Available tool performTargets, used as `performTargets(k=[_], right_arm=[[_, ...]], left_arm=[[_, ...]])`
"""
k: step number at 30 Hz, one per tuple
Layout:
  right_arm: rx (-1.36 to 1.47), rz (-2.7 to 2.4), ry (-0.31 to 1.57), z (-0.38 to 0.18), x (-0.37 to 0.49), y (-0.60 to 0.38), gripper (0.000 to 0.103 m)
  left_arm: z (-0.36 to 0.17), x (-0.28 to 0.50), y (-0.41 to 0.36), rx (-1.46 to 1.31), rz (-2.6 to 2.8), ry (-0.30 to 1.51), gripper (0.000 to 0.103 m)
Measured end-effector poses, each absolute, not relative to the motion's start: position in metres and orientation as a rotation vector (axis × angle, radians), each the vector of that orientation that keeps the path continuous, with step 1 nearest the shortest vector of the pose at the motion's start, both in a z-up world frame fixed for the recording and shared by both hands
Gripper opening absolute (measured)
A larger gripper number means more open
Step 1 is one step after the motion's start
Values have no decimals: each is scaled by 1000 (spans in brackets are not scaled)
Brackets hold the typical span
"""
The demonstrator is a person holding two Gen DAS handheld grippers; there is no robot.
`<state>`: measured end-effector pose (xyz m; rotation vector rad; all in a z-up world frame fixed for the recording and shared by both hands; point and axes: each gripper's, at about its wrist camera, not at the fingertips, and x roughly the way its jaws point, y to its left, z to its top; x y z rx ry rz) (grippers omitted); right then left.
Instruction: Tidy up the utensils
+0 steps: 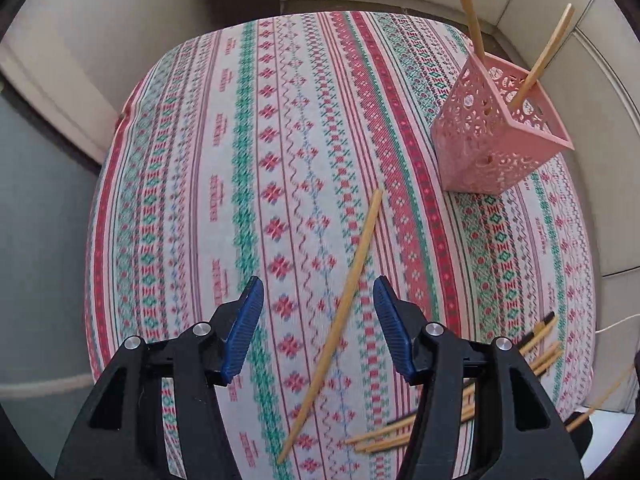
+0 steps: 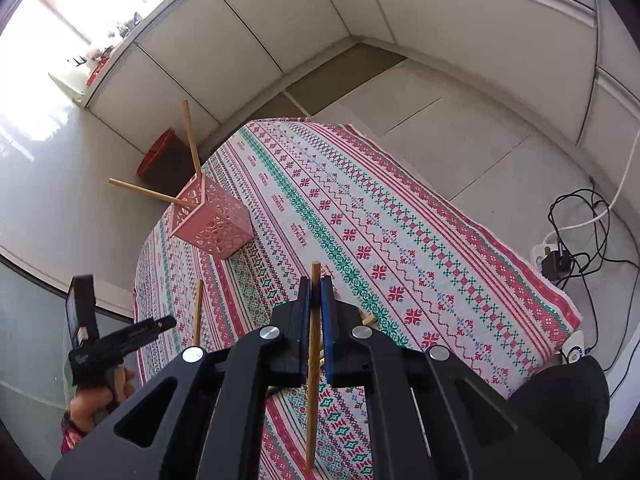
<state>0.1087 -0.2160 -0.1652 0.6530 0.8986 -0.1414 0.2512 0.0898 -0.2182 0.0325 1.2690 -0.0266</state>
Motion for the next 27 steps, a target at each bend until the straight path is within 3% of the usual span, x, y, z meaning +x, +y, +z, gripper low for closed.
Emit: performTargets(k=[4, 6, 9, 11, 18, 27], right_arm=[[627, -134, 903, -164, 113, -214, 5], [618, -131, 905, -164, 116, -212, 5], [600, -126, 904, -162, 120, -209, 5], [591, -120, 903, -162, 121, -206, 5], [577, -80, 888, -149, 120, -202, 5], [527, 3, 848, -114, 92, -195, 5]], left_arm=[[-241, 280, 75, 94, -26, 1293, 54], [-255, 288, 73, 103, -28, 1320, 48], [-262, 288, 73, 101, -66, 1320, 28], [-261, 284, 71, 122, -78, 1313, 8], [-236, 245, 99, -27, -116, 1255, 6], [-129, 158, 116, -97, -183, 1007, 6]])
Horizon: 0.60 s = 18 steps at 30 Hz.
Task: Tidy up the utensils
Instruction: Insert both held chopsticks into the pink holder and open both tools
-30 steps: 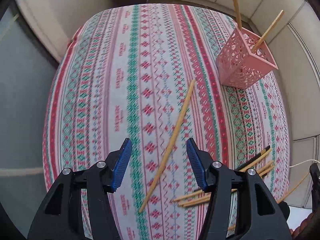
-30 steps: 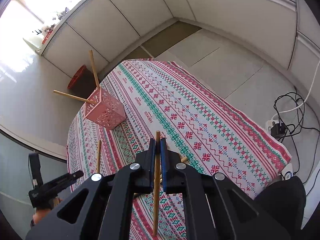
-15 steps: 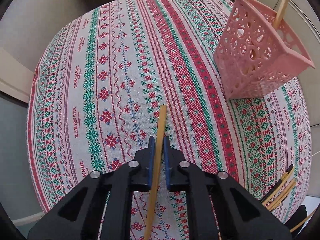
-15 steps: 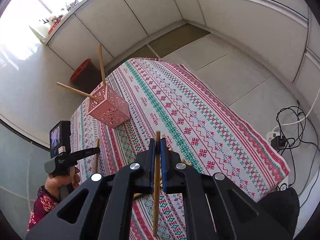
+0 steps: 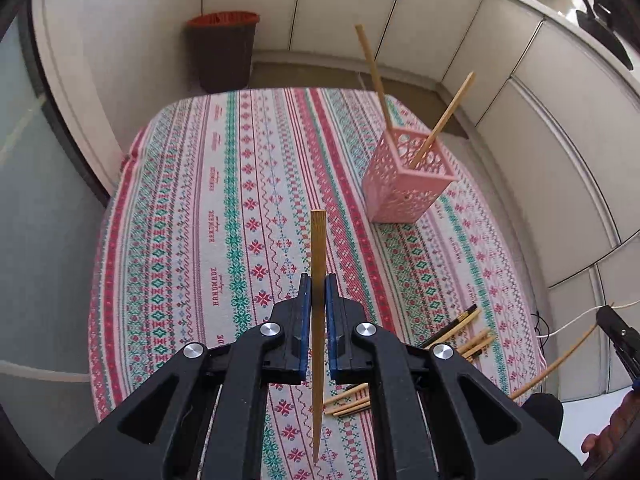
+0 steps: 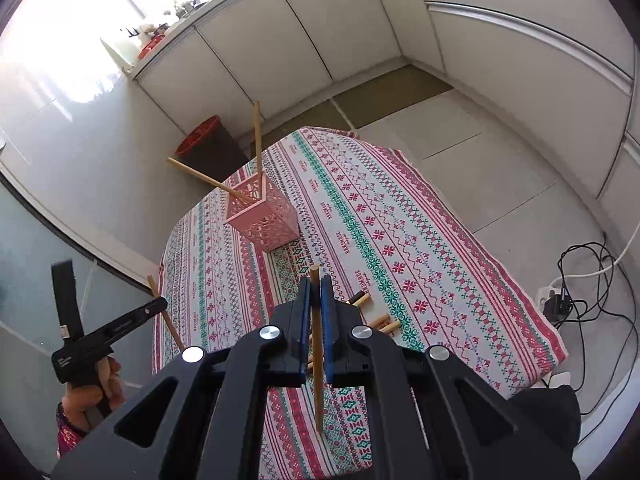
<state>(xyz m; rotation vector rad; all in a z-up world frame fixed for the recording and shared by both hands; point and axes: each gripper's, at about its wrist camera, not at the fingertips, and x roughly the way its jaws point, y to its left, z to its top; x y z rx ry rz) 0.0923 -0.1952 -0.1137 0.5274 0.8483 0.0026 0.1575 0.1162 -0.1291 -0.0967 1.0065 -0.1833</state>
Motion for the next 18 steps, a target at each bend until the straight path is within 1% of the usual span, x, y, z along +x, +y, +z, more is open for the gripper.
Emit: performTargets(k=[5, 11, 18], right_arm=[[532, 46, 814, -82, 88, -198, 5], [517, 78, 722, -25, 90, -203, 5], [481, 72, 608, 42, 124, -207, 5]], left_arm=[[-76, 151, 113, -131, -194, 892, 6], [-28, 156, 103, -127, -221, 794, 6], [29, 179, 82, -127, -261, 694, 6]])
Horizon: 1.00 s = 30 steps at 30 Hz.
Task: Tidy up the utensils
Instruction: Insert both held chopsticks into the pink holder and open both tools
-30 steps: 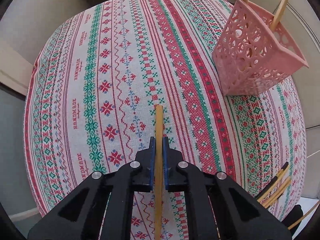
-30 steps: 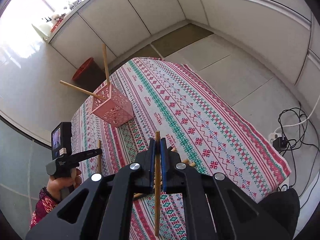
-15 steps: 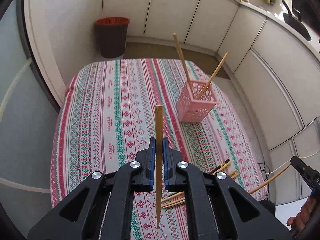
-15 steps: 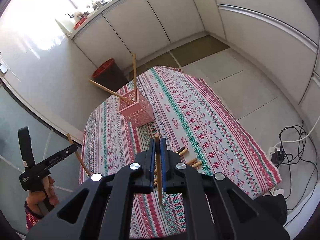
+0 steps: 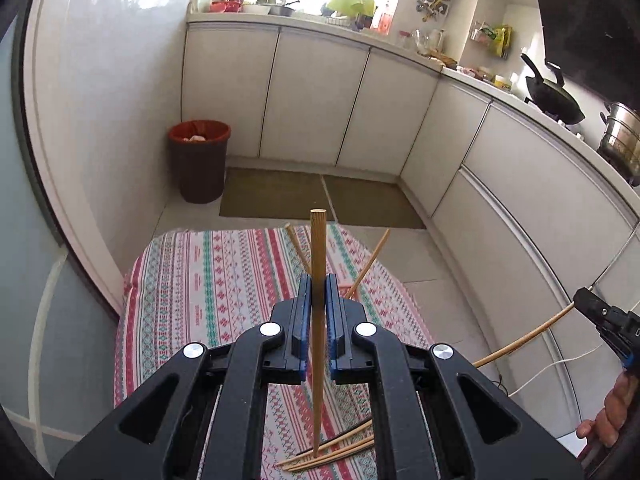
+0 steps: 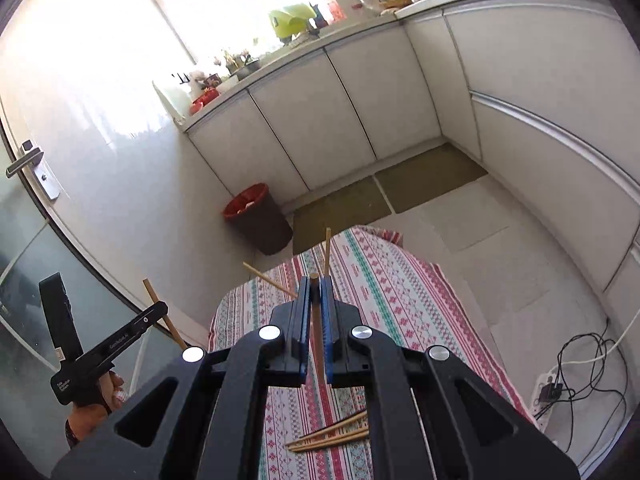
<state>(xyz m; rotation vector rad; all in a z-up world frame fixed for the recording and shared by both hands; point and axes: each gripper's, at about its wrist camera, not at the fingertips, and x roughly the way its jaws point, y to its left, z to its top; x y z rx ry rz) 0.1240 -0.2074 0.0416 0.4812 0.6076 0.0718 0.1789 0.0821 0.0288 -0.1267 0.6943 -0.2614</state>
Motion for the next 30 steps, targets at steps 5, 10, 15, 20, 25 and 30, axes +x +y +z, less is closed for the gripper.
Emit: performTargets(k=[5, 10, 15, 20, 25, 30], right_arm=[[461, 49, 546, 70, 157, -209, 5], [440, 30, 507, 84, 186, -209, 5], [410, 24, 481, 79, 212, -205, 5], [394, 36, 487, 63, 234, -196, 5], [383, 51, 495, 44, 250, -184, 5], [357, 63, 515, 27, 259, -175, 6]], left_arm=[[58, 202, 64, -147, -272, 616, 6], [69, 233, 51, -181, -233, 565, 6], [63, 258, 37, -191, -172, 516, 6], [39, 278, 30, -196, -130, 506, 6], [-4, 285, 29, -231, -139, 487, 7], [-36, 277, 36, -244, -140, 523, 9]])
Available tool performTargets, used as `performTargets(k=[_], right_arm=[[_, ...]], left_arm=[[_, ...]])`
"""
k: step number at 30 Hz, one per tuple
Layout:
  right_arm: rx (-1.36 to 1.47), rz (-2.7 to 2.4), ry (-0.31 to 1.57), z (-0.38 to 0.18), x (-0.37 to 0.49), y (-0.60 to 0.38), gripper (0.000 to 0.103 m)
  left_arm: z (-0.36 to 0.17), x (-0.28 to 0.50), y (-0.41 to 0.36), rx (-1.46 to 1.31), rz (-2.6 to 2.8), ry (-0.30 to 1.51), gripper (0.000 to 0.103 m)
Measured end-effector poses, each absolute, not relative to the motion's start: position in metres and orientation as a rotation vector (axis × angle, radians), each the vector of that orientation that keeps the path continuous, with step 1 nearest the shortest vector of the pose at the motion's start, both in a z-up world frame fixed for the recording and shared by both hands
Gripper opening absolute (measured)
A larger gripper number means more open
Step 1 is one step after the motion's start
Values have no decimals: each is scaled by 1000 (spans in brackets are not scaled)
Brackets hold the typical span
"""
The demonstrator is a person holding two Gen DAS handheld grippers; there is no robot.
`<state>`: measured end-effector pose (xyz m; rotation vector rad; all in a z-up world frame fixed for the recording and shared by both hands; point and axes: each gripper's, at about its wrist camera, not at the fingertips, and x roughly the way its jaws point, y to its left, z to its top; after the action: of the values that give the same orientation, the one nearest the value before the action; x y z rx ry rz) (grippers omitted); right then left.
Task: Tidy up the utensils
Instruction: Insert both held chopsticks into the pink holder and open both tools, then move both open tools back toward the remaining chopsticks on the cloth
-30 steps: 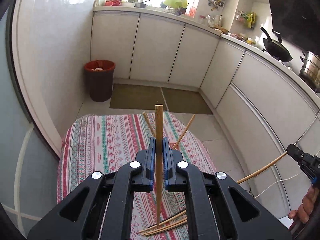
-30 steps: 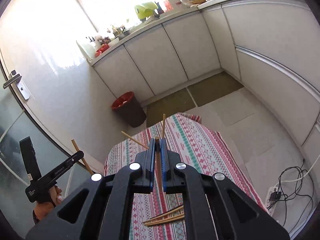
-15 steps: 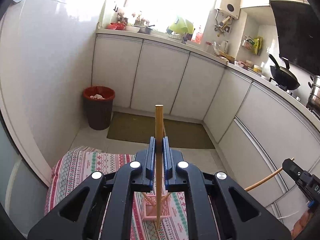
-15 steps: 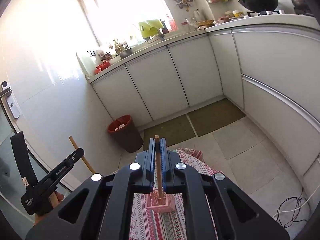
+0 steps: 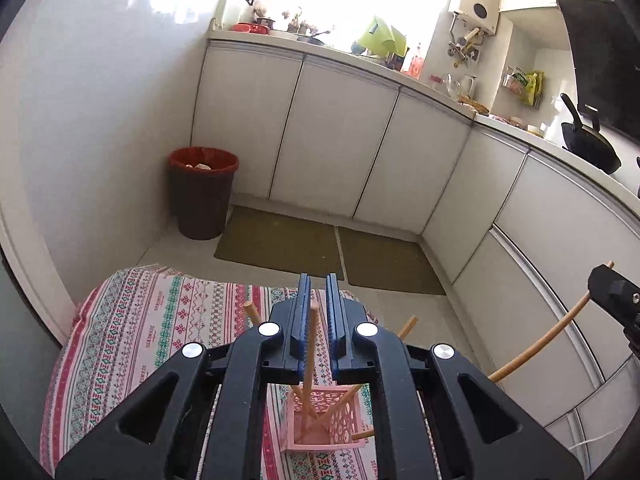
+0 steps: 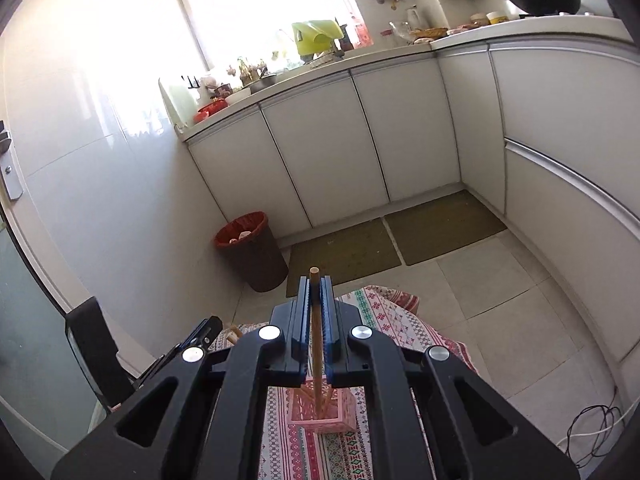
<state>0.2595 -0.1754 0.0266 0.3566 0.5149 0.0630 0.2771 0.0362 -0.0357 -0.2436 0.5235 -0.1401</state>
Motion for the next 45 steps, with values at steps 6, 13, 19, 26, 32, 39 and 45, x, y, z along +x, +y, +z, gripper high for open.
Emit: performTargets(k=[6, 13, 19, 26, 32, 39, 45], right_arm=[[336, 65, 521, 20, 269, -166, 6], [285, 74, 507, 9, 279, -143, 7], [285, 106, 549, -6, 280, -132, 32], [261, 108, 530, -4, 257, -134, 63], [149, 29, 508, -9, 226, -131, 81], [64, -95, 549, -25, 195, -123, 91], [59, -130, 622, -42, 179, -122, 92]], left_arm=[[-14, 257, 66, -291, -125, 486, 23], [-8, 234, 107, -332, -63, 493, 38], [-16, 215, 128, -275, -11, 621, 40], [-36, 200, 151, -284, 26, 769, 47], [-36, 187, 147, -288, 43, 770, 65], [-34, 175, 118, -234, 70, 743, 90], [-44, 158, 102, -176, 60, 754, 94]])
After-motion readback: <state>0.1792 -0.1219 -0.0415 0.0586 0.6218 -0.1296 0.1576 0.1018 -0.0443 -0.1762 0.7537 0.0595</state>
